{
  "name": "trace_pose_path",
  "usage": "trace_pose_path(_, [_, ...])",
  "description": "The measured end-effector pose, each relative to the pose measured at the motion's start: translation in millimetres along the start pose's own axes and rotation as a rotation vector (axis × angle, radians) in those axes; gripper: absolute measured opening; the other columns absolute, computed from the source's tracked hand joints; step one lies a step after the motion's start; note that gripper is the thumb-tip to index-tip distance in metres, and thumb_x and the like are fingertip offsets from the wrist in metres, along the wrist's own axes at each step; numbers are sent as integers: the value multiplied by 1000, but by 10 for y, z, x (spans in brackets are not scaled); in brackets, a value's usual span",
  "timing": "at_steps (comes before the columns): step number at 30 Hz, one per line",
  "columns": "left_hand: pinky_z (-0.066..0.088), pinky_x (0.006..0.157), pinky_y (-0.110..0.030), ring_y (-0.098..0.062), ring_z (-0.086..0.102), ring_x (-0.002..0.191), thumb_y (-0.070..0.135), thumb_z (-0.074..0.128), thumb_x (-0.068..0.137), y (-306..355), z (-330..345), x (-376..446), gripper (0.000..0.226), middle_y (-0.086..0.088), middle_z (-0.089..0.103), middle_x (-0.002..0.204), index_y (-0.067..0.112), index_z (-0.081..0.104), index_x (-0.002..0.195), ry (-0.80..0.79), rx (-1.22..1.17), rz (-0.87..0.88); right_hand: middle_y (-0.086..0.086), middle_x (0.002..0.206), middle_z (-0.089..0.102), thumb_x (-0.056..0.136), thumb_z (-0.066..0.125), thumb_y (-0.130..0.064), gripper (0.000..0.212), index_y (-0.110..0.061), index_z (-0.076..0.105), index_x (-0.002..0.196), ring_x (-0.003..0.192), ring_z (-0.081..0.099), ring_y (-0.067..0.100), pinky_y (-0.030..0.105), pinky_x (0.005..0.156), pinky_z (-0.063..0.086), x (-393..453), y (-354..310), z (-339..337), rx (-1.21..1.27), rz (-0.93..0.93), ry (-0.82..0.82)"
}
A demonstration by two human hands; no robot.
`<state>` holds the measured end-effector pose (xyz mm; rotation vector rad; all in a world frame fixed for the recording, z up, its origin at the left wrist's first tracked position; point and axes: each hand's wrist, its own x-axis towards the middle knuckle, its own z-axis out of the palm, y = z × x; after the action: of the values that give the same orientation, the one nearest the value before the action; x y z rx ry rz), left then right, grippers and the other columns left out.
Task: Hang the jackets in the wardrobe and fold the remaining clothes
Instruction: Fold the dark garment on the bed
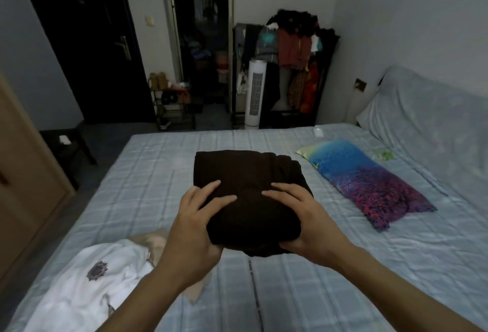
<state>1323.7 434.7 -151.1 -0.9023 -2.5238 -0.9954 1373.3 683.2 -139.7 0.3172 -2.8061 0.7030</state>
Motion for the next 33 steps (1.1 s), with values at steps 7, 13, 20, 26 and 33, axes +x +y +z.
trace_pose_path(7, [28,113,-34,-22,30,142,5,85,63,679,-853,-796,84,12,35,155,41,56,133,108,131,-65,-18,153,26,68,85,-31,91,-46,37,143,142,23,5,26,114,26,-487,-830,-250,35,-153,36])
trace_pose_path(13, [23,114,-35,-29,32,141,9,87,63,1124,-1593,-1790,79,7,40,153,37,59,131,249,272,-193,-16,152,30,66,85,-26,92,-42,40,144,140,28,7,26,111,27,-769,-1710,-185,131,-378,12])
trace_pose_path(20, [22,112,-29,-19,23,146,12,87,67,1330,-2613,-3300,80,16,35,155,40,56,135,423,427,-430,-18,150,32,64,84,-25,91,-42,42,143,140,29,5,25,111,29,-1017,-3285,208,209,-651,-96])
trace_pose_path(26, [17,119,-32,-19,19,147,20,86,66,1309,-3387,-4649,81,15,32,156,43,53,136,511,472,-593,-18,149,33,66,83,-28,89,-41,42,143,139,30,6,28,114,28,-1402,-4665,818,284,-828,-183])
trace_pose_path(33, [28,115,-41,-18,20,145,18,83,71,1132,-4111,-6541,79,18,30,156,47,50,136,673,532,-804,-19,147,35,66,81,-28,86,-40,44,142,137,32,2,27,115,27,-2103,-6409,1870,379,-1007,-364])
